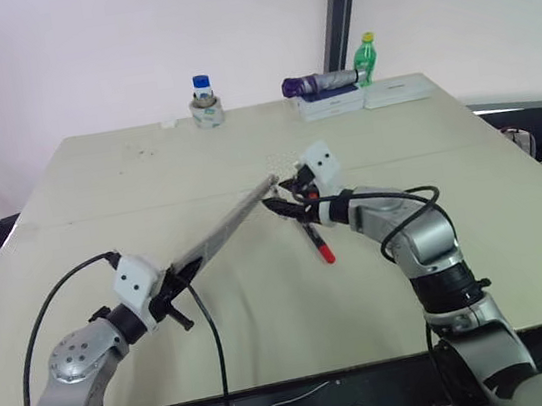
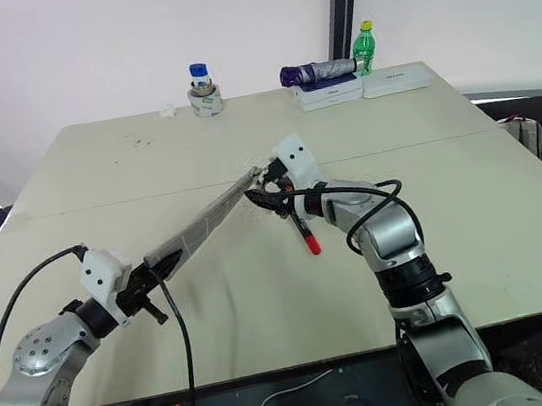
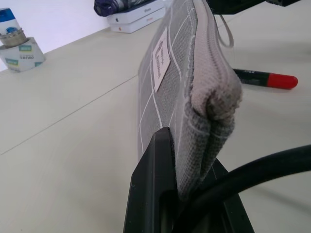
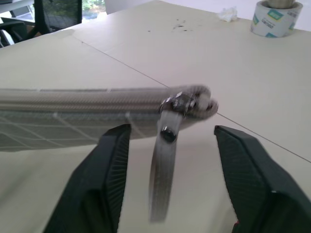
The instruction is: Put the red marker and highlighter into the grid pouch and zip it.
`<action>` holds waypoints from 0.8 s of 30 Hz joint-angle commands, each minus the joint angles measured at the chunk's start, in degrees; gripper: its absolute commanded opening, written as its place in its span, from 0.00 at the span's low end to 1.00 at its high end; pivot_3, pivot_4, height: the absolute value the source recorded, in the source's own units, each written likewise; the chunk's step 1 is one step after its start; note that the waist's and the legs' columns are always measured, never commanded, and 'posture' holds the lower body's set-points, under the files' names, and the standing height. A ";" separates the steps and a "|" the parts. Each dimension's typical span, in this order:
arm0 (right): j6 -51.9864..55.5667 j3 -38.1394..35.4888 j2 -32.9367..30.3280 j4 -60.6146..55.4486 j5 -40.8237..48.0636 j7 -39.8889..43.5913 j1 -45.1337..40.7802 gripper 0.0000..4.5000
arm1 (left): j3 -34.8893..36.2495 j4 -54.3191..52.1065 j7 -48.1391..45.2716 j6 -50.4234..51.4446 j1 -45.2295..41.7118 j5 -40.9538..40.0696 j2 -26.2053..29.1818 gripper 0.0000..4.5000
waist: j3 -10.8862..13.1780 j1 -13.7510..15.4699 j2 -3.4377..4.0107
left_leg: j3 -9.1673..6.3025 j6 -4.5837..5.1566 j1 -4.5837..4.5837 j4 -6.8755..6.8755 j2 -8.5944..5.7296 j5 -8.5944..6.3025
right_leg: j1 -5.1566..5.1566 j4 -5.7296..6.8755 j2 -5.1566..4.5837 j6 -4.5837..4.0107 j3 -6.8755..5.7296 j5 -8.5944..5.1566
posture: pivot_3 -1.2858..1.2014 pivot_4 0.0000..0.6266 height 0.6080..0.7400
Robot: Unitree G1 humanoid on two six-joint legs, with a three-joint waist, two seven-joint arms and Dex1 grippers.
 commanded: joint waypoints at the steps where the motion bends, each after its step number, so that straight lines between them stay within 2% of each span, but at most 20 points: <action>1: -0.45 -0.80 0.42 -0.97 0.86 -0.51 -1.69 0.22 | -0.06 -2.24 -0.02 -0.69 -0.62 0.56 -0.52 0.00 | 0.00 0.01 0.00 | 0.00 0.00 0.00 0.00 0.00 0.00 | 0.00 0.00 0.00 0.00 0.00 0.00 | 0.52 0.24 1.00; 3: -0.20 0.15 -0.02 -1.89 0.74 -0.01 -1.45 0.01 | -0.41 -2.21 0.61 -0.51 -0.91 1.01 -1.19 0.00 | 0.00 -0.03 0.00 | 0.00 0.00 0.00 -0.01 0.00 0.00 | 0.00 0.00 0.00 0.00 0.00 0.00 | 0.52 0.24 1.00; 14: -0.28 8.51 -3.75 -10.52 -0.70 4.54 1.18 0.01 | -5.00 -2.50 3.97 0.59 -2.56 5.17 -5.65 0.00 | 0.00 0.00 0.00 | 0.00 0.01 0.00 0.00 0.00 0.00 | 0.00 0.00 0.00 0.00 0.00 0.00 | 0.52 0.24 1.00; 20: 0.98 15.09 -7.00 -19.92 0.99 11.30 3.17 0.01 | -6.56 -1.78 6.09 1.66 -4.90 6.50 -8.58 0.00 | -0.01 0.09 -0.01 | 0.00 0.01 0.00 0.01 0.00 -0.01 | 0.00 0.00 0.00 0.00 0.00 0.00 | 0.52 0.24 1.00; 24: 2.60 17.54 -6.11 -23.63 2.30 12.19 3.99 0.01 | -7.70 -1.88 6.71 2.23 -5.75 7.11 -10.10 0.00 | -0.01 0.08 -0.02 | -0.01 0.02 0.00 0.01 0.00 -0.01 | 0.01 0.00 0.00 0.00 0.00 0.00 | 0.52 0.24 1.00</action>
